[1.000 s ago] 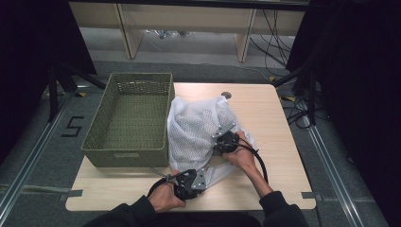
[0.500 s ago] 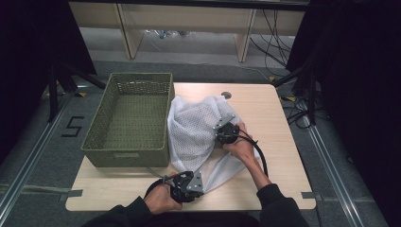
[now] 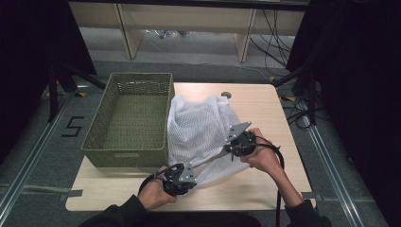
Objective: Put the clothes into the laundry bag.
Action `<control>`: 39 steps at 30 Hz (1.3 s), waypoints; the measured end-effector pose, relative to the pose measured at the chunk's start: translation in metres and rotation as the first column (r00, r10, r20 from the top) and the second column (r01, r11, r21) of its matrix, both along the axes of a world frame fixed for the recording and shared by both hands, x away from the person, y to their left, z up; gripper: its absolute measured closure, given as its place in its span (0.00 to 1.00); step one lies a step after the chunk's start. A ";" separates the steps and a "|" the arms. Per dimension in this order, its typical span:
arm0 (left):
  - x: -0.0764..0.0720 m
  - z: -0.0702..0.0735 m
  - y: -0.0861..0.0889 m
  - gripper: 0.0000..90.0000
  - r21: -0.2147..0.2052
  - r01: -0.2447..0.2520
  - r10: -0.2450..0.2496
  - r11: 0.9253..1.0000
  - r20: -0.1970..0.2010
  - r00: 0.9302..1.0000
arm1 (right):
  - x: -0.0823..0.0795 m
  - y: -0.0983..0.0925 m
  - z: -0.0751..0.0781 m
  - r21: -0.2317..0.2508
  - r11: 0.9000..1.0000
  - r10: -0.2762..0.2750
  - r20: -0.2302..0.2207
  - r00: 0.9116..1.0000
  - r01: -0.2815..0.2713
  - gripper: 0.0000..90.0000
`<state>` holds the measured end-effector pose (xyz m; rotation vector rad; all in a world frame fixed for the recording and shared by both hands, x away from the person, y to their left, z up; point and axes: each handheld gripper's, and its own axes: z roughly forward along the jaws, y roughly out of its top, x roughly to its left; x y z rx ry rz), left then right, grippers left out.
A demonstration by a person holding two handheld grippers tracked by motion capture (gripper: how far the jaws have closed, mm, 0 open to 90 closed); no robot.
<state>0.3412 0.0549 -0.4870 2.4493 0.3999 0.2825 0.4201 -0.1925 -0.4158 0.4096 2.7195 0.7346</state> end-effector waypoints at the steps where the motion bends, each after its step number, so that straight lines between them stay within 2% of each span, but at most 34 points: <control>1: 0.001 0.000 0.001 0.95 0.015 -0.009 0.009 1.000 0.004 1.000 | -0.006 0.000 -0.003 -0.023 1.000 -0.006 -0.021 1.000 0.005 1.00; 4: 0.003 -0.001 0.005 0.95 0.028 -0.032 0.032 0.999 0.007 0.999 | -0.020 0.003 -0.022 -0.112 0.991 0.057 -0.099 0.993 -0.068 1.00; 5: 0.003 -0.002 0.006 0.95 0.032 -0.036 0.036 0.999 0.007 0.999 | -0.025 0.004 -0.029 -0.132 0.989 0.055 -0.128 0.990 -0.071 1.00; 7: 0.004 -0.003 0.007 0.95 0.031 -0.044 0.044 0.999 0.012 0.999 | -0.031 0.003 -0.038 -0.170 0.982 0.055 -0.155 0.986 -0.081 1.00; 10: 0.004 -0.004 0.006 0.94 0.033 -0.045 0.045 0.998 0.018 0.999 | -0.037 -0.001 -0.043 -0.167 0.984 0.035 -0.180 0.983 -0.065 1.00; 13: 0.004 -0.004 0.006 0.94 0.053 -0.040 0.039 0.998 0.032 0.999 | -0.040 -0.003 -0.041 -0.142 0.988 0.030 -0.160 0.987 -0.053 1.00; 15: 0.004 -0.004 0.007 0.94 0.051 -0.052 0.050 0.997 0.049 0.998 | -0.041 -0.004 -0.039 -0.125 0.992 0.017 -0.135 0.991 -0.034 1.00; 18: 0.006 -0.005 0.009 0.93 0.051 -0.062 0.059 0.997 0.059 0.997 | -0.043 -0.005 -0.038 -0.108 0.994 0.009 -0.122 0.993 -0.023 0.99; 21: 0.006 -0.006 0.010 0.93 0.052 -0.065 0.062 0.997 0.056 0.997 | -0.046 -0.007 -0.040 -0.087 0.996 0.010 -0.084 0.996 -0.017 0.94; 22: 0.006 -0.006 0.010 0.93 0.051 -0.062 0.059 0.997 0.056 0.997 | -0.047 -0.009 -0.041 -0.071 0.997 0.007 -0.084 0.996 -0.013 0.91; 23: 0.005 -0.006 0.011 0.92 0.051 -0.063 0.060 0.997 0.056 0.997 | -0.048 -0.010 -0.040 -0.050 0.999 0.003 -0.065 0.998 -0.006 0.91; 25: 0.004 -0.005 0.012 0.92 0.055 -0.055 0.051 0.997 0.064 0.997 | -0.049 -0.012 -0.039 -0.045 0.999 -0.005 -0.043 0.999 0.003 0.90; 28: 0.004 -0.005 0.016 0.91 0.075 -0.067 0.061 0.995 0.090 0.994 | -0.050 -0.016 -0.035 -0.011 1.000 -0.012 -0.039 0.999 0.012 0.87; 29: 0.005 -0.005 0.018 0.90 0.078 -0.073 0.066 0.994 0.095 0.993 | -0.049 -0.018 -0.034 0.000 1.000 0.000 -0.021 1.000 0.000 0.85; 30: 0.004 -0.005 0.020 0.90 0.072 -0.083 0.076 0.994 0.092 0.993 | -0.050 -0.019 -0.032 0.020 0.999 -0.026 -0.030 0.999 0.027 0.83; 31: 0.005 -0.005 0.021 0.90 0.074 -0.087 0.080 0.993 0.097 0.992 | -0.050 -0.021 -0.030 0.026 0.999 -0.032 -0.011 0.999 0.033 0.81; 33: 0.004 -0.005 0.023 0.88 0.073 -0.095 0.088 0.993 0.092 0.992 | -0.051 -0.026 -0.027 0.051 0.997 -0.058 0.016 0.998 0.057 0.75; 35: 0.001 -0.003 0.022 0.78 0.065 -0.085 0.080 0.994 0.071 0.994 | -0.051 -0.033 -0.025 0.102 0.988 -0.121 0.064 0.991 0.114 0.67; 37: -0.004 -0.001 0.022 0.69 0.050 -0.090 0.087 0.995 0.056 0.995 | -0.049 -0.041 -0.021 0.129 0.975 -0.191 0.062 0.980 0.182 0.63; 39: -0.007 0.003 0.024 0.63 0.040 -0.102 0.099 0.994 0.065 0.993 | -0.047 -0.050 -0.018 0.173 0.960 -0.238 0.077 0.968 0.222 0.59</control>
